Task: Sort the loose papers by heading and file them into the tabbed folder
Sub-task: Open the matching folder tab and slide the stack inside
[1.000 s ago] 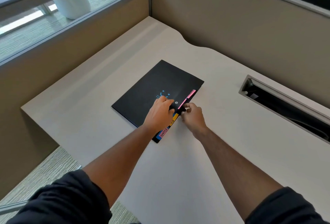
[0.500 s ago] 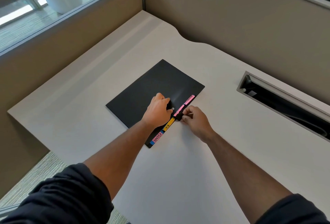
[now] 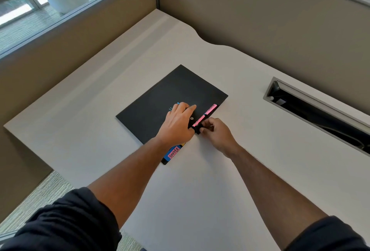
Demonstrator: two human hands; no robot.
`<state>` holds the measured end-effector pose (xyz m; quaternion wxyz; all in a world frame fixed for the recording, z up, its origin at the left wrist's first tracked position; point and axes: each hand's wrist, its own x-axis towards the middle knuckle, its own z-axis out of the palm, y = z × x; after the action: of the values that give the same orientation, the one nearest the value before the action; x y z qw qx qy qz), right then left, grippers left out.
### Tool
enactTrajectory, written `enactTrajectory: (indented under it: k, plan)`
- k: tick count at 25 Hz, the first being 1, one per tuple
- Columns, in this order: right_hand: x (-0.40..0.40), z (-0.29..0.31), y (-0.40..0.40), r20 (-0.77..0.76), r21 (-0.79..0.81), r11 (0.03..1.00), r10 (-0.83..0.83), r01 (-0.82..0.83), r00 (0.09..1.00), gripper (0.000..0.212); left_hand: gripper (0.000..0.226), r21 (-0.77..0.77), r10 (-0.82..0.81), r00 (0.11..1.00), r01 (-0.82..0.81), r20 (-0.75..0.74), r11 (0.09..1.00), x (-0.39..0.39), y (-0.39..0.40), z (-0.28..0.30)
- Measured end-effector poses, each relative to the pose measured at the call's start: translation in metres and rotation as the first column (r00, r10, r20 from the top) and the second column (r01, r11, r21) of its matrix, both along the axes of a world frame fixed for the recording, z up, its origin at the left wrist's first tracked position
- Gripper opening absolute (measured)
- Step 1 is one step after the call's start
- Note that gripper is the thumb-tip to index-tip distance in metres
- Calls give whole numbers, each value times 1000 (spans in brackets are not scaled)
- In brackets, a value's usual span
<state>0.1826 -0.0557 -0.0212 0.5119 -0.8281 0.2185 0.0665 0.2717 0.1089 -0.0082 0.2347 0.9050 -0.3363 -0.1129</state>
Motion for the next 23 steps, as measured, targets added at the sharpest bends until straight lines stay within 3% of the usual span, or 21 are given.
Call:
enactTrajectory:
  k: [3,8,12,16,23]
  plan:
    - [-5,0,-3,-10,24,999,-41,42,999,7,75,-74,62,997,-65,-42,995,-1,2,0]
    - [-6,-4,0,12,61,994,-93,92,996,7,72,-16,-35,985,33,-168,999,1,11,-2]
    - [2,-4,10,51,-32,988,-147,149,988,11,39,-50,110,961,-126,-253,991,6,10,-3]
    - [15,-3,23,67,-127,976,-169,177,983,11,31,-10,187,901,-207,-391,978,11,5,3]
    - [26,-9,36,54,-199,944,-259,264,964,13,16,24,275,915,-281,-294,959,18,-6,-11]
